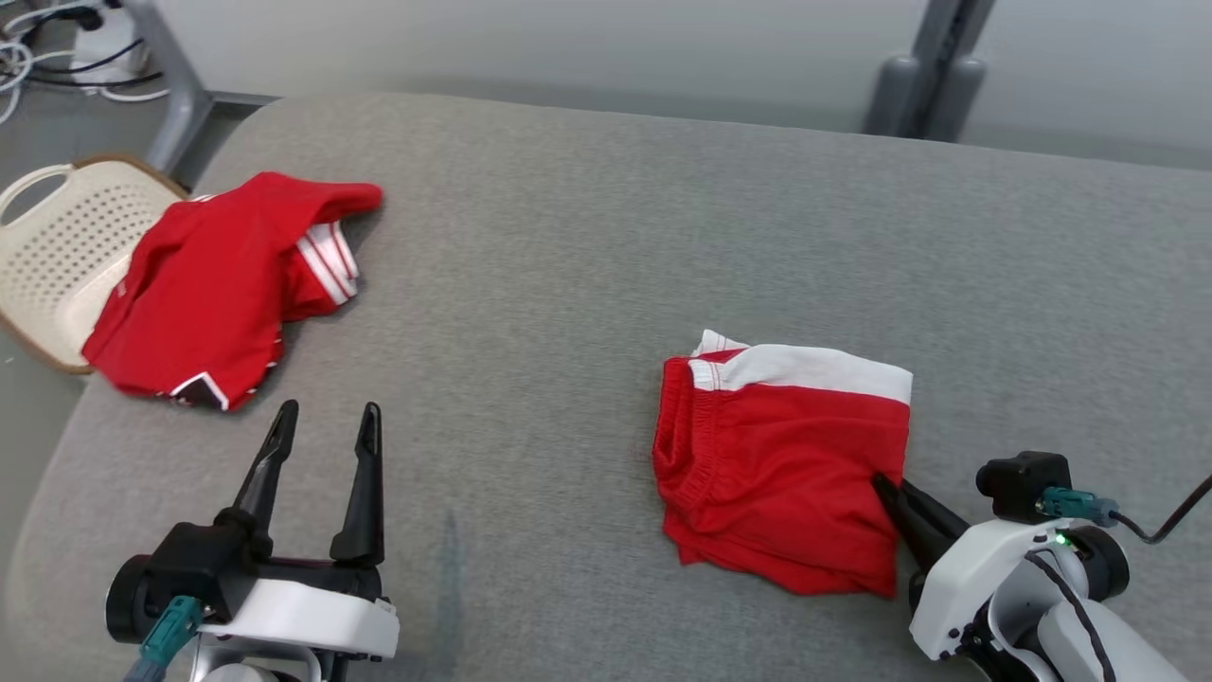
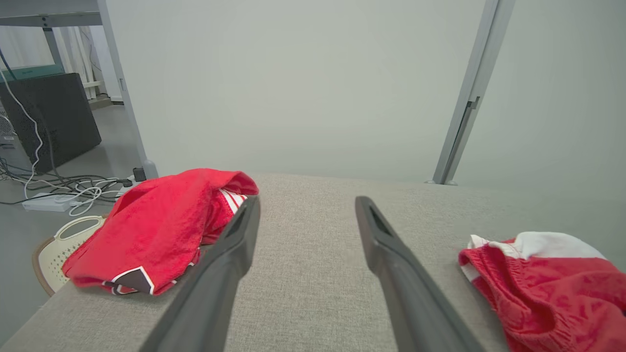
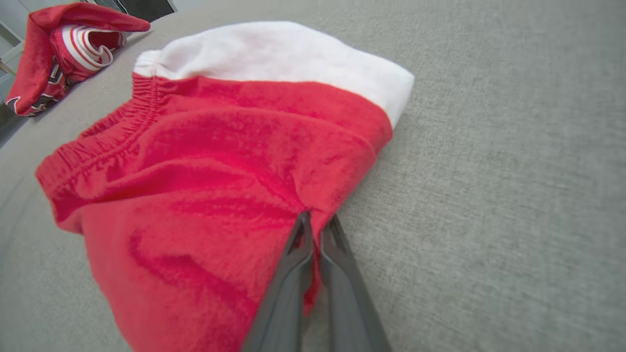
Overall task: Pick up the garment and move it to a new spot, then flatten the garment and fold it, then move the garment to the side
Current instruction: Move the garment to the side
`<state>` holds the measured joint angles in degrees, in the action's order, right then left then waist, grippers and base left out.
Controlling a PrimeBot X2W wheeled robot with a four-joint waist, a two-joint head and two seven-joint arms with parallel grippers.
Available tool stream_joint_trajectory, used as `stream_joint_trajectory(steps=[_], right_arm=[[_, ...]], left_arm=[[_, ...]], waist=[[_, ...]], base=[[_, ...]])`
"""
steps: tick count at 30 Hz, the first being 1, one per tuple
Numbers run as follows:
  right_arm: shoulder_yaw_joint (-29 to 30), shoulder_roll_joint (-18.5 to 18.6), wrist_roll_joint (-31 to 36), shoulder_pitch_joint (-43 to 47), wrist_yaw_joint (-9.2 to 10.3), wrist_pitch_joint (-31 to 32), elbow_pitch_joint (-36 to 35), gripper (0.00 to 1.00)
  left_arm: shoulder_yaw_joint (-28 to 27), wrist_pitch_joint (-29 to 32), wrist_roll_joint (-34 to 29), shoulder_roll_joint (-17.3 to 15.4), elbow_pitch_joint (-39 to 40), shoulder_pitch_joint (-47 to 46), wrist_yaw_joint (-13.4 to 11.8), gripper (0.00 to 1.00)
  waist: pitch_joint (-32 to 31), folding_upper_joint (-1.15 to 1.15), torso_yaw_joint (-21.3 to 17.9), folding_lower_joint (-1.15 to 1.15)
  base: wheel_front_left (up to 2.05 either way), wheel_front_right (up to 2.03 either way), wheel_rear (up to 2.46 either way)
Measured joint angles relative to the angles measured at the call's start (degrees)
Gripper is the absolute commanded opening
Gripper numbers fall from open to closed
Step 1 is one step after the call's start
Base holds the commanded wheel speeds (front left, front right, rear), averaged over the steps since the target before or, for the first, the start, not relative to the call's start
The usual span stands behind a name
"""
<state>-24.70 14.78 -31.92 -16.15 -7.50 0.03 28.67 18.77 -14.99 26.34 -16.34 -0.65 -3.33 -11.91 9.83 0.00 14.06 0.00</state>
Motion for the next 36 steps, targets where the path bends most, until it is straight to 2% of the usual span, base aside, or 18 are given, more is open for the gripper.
stream_joint_trajectory(steps=[8, 10, 15, 18, 25, 32, 36], right_arm=[[-3.86, 4.7, 0.02, -2.45, 0.0, -0.03, -2.55, 0.0], [-4.76, 6.55, 0.18, -4.24, 0.0, -0.25, -2.56, 0.0], [-5.61, 9.95, 0.81, -8.98, 0.0, -1.82, -1.2, 0.0], [-5.03, 12.83, 2.02, -13.11, 0.0, -3.52, 0.89, 0.0], [0.41, 19.15, 4.75, -22.66, 0.0, -7.48, 9.24, 0.0], [5.47, 24.82, 10.03, -29.21, 0.0, -10.25, 18.57, 0.0], [7.94, 25.65, 14.63, -31.54, 0.0, -11.95, 22.57, 0.0]], left_arm=[[-1.43, -0.1, -1.2, -1.29, 2.38, -0.4, 0.34, 1.0], [-1.41, -0.08, -1.77, -2.02, 3.56, -1.26, 0.74, 1.0], [-0.79, 1.68, -2.94, -3.13, 6.0, -4.08, 1.02, 1.0], [0.01, 2.75, -3.85, -3.85, 7.46, -7.02, 1.8, 1.0], [2.09, 4.81, -5.88, -4.69, 9.27, -14.79, 4.3, 1.0], [4.25, 5.9, -7.21, -4.22, 10.91, -20.46, 5.69, 1.0], [5.12, 6.22, -7.76, -4.19, 11.37, -21.99, 6.34, 1.0]], waist=[[0.5, 0.0, -9.41, 0.0], [1.08, 0.0, -13.63, 0.0], [3.07, 0.0, -20.2, 0.0], [5.8, 0.0, -22.54, 0.0], [13.72, 0.0, -24.68, 0.0], [20.04, 0.0, -23.94, 0.0], [22.17, 0.0, -22.78, 0.0]], base=[[0.0, 0.0, 0.0], [0.0, 0.0, 0.0], [0.0, 0.0, 0.0], [0.0, 0.0, 0.0], [0.0, 0.0, 0.0], [0.0, 0.0, 0.0], [0.0, 0.0, 0.0]])
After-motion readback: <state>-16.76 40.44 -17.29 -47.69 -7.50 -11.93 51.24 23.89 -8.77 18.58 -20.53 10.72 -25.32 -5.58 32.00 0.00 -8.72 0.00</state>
